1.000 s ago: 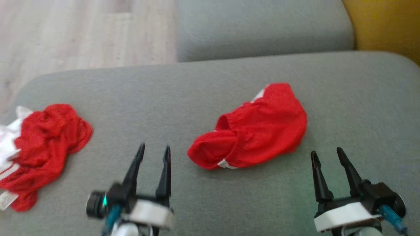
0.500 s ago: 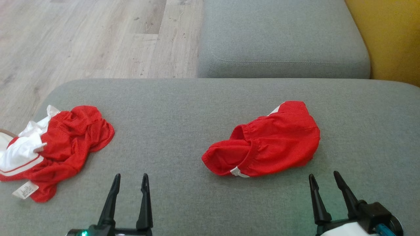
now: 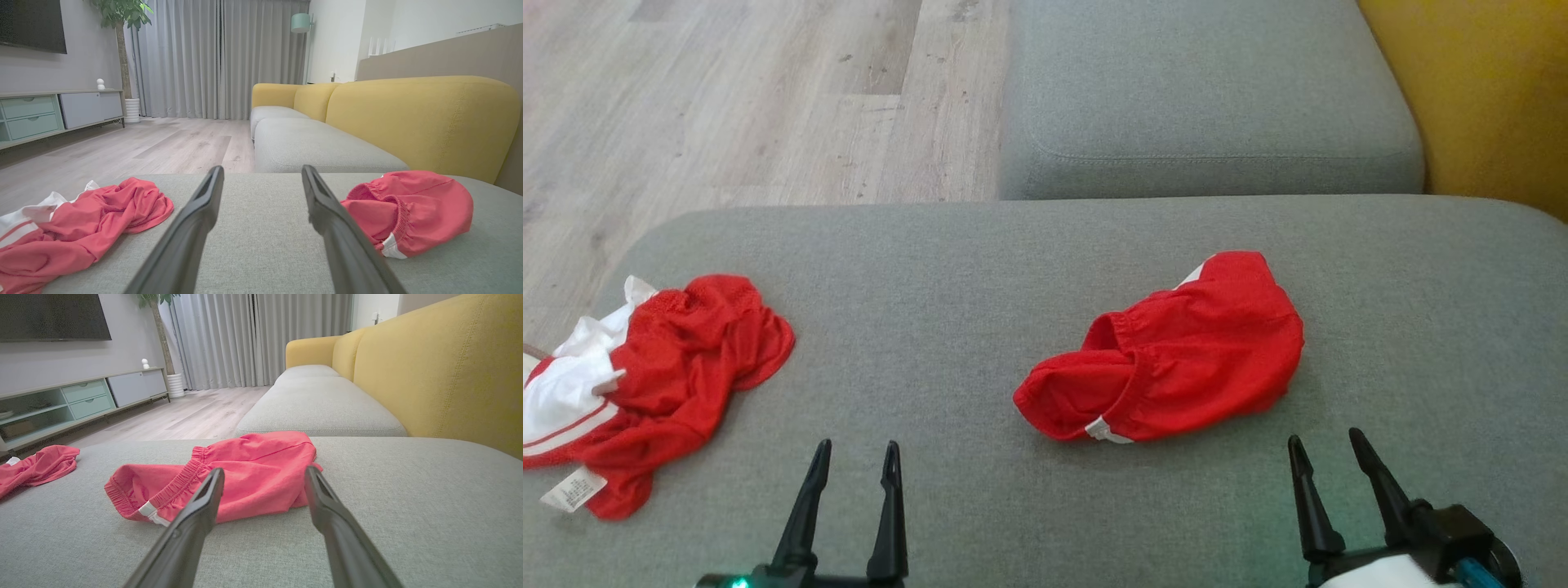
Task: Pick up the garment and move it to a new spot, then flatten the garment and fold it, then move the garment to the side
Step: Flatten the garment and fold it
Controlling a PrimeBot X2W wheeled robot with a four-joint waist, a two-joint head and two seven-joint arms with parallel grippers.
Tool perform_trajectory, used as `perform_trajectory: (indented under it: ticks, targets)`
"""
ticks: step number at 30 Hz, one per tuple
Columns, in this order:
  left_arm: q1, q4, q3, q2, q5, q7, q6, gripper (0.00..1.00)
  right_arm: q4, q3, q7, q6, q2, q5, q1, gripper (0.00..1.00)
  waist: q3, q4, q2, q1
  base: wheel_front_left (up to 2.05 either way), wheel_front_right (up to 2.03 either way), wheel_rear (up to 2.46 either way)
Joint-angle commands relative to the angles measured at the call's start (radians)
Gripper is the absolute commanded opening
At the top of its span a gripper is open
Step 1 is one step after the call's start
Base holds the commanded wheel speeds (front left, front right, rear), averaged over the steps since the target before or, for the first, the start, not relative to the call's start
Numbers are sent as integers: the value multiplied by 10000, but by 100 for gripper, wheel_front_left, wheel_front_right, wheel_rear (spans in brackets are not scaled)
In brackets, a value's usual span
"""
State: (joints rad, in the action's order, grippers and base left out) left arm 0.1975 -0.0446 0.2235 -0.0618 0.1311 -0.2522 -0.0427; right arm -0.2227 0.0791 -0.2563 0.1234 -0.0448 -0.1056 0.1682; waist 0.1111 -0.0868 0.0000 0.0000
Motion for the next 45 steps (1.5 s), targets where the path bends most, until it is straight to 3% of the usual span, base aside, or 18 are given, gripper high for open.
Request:
perform_trajectory:
  ticks: [1, 22, 32, 37, 45]
  targets:
    - [-260, 281, -322, 112, -24, -95, -5, 100, 313, 254, -55, 73, -55, 7, -322, 100, -2, 15, 0, 0, 0, 0, 0]
    - [-322, -215, -193, 115, 325, -95, -274, 100, 337, 357, -55, 73, -55, 105, -368, 100, -106, 194, 0, 0, 0, 0, 0]
    - [-2174, -2994, 1036, 116, -311, -85, 535, 100, 468, 445, -55, 73, -55, 246, -602, 100, -753, 540, 0, 0, 0, 0, 0]
    - [-3774, -4551, 2197, 116, -401, 568, 1045, 100, 484, 583, -55, 73, -63, 356, -829, 100, -1139, 773, 0, 0, 0, 0, 0]
    - [-5784, -6199, 3633, 116, -306, 1126, 1435, 100, 489, 803, -55, 73, -183, 387, -1202, 100, -1704, 1275, 0, 0, 0, 0, 0]
